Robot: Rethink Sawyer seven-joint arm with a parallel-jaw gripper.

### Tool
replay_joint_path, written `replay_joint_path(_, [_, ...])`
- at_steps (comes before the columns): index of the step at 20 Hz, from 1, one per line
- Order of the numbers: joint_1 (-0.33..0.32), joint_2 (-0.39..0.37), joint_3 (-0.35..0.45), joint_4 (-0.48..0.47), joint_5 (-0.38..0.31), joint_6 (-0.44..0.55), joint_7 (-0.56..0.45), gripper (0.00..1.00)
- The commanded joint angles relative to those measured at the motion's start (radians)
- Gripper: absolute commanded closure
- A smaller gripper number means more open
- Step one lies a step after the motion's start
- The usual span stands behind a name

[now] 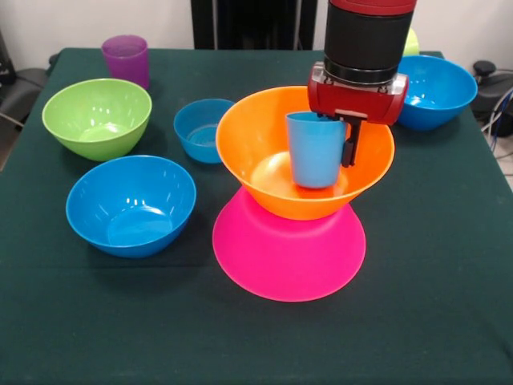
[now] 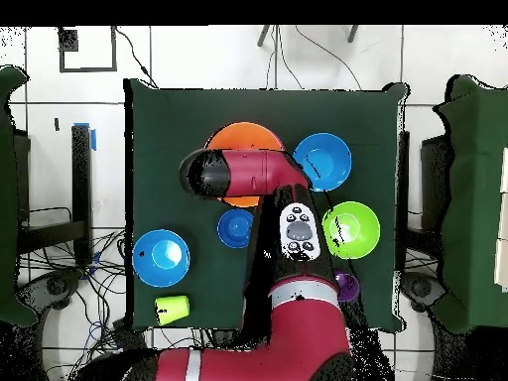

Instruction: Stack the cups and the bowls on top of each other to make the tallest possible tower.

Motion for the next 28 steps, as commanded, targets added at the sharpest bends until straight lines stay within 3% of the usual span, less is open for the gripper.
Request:
replay_joint_path(1, [-0.012, -0.004, 0.076, 0.071, 0.015, -0.055, 0.069, 1.0])
replay_joint_path(6, [0.001, -0.008, 0.056, 0.066, 0.006, -0.033, 0.071, 1.0])
replay_joint_path(15, [0.051, -0.003, -0.016, -0.004, -0.002, 0.143, 0.066, 1.0])
replay_joint_path(28, [0.102, 0.018, -0.088, -0.04, -0.014, 0.232, 0.072, 1.0])
